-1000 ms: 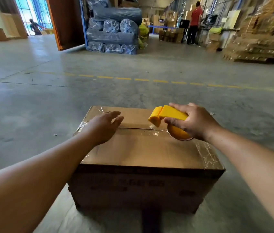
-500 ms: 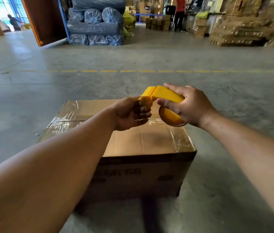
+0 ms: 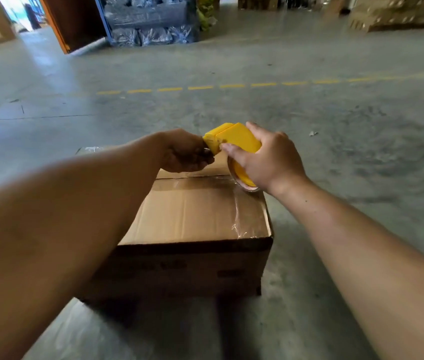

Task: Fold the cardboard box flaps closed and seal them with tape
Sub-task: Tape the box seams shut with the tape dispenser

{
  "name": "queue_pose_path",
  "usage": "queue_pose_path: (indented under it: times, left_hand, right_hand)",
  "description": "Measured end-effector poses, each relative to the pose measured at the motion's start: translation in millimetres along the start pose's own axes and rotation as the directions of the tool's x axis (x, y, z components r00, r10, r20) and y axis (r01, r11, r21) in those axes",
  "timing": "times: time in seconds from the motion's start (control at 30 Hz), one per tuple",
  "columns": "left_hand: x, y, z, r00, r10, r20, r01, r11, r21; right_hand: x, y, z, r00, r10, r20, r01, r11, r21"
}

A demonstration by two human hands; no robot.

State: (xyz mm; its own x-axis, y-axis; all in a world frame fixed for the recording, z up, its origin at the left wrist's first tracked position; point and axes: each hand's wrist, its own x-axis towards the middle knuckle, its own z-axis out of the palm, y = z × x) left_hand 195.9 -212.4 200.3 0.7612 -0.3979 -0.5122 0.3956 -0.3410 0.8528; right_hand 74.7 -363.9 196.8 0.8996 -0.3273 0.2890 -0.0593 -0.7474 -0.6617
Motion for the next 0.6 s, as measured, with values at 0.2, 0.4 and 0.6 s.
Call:
queue_pose_path:
  times: [0.2,0.4,0.6]
  left_hand:
    - [36,10,-23,0.989,0.069,0.134,-0.099,0.968,0.231]
    - [65,43,-24,0.949,0.018,0.315,-0.142,0.916,0.374]
    - [92,62,-35,0.909,-0.056,0.413,-0.192,0.823,0.535]
  right_hand:
    - [-15,-2,14,1.000,-0.008,-0.011,0.007,0.997,-0.072]
    - [-20,-7,17,0.994,0.026,-0.109,-0.036,0.996,-0.082]
    - [-8,-31,32,0.989,0.085,-0.123,-0.106,0.978,-0.180]
